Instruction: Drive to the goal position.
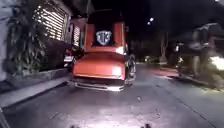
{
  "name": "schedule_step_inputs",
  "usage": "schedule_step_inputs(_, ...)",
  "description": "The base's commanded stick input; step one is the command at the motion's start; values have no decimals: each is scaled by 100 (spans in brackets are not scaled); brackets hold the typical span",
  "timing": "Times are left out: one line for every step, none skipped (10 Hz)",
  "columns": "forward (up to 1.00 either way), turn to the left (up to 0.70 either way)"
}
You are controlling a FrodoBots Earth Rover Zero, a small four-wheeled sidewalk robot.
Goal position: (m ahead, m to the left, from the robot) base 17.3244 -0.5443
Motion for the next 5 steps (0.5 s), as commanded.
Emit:
schedule_step_inputs(0,0)
schedule_step_inputs(0,-31)
schedule_step_inputs(0,-70)
schedule_step_inputs(0,-70)
schedule_step_inputs(0,-70)
